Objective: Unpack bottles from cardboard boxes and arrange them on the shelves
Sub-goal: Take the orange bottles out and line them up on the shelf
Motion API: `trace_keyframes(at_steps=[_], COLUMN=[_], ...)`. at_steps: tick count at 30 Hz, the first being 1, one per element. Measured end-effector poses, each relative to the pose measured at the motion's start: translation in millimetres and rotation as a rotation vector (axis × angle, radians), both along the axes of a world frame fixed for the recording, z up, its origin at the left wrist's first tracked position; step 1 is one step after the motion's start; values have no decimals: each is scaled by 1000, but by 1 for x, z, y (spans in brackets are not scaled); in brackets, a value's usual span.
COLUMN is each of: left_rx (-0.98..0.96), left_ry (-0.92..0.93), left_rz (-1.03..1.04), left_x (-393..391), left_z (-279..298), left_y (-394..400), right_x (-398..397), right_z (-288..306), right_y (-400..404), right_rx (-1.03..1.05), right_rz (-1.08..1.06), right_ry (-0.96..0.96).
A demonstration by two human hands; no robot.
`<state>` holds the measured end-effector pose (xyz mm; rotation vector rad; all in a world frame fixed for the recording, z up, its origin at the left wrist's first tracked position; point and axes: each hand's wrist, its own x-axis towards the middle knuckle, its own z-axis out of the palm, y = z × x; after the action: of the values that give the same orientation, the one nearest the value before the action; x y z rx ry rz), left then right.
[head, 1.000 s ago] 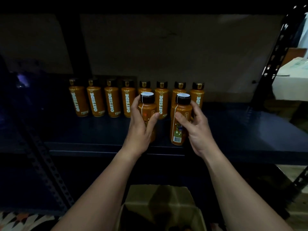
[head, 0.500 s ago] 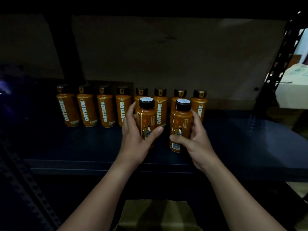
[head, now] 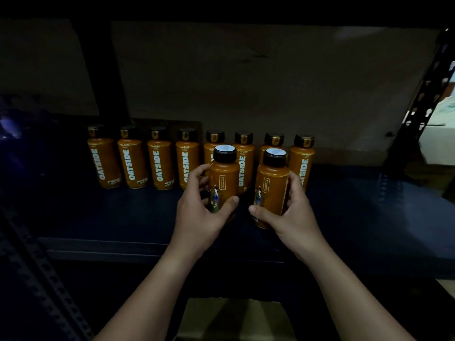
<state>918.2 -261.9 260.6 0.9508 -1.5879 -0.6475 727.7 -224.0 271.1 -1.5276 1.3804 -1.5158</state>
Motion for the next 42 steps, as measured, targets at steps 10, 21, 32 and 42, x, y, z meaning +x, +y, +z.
trace_keyframes(at_steps=[10, 21, 32, 42], left_rx=[83, 53, 76, 95], left_ry=[1, -19, 14, -99], left_rz=[14, 52, -15, -38], left_x=[3, 2, 3, -11], left_z=[3, 6, 5, 16], left_y=[-5, 0, -3, -1], right_x=[-2, -2, 3, -11], right_z=[1, -2, -4, 1], right_y=[0, -3, -3, 7], right_rx=[49, 43, -10, 12], right_rz=[10, -46, -150, -220], right_ry=[-10, 9, 84, 188])
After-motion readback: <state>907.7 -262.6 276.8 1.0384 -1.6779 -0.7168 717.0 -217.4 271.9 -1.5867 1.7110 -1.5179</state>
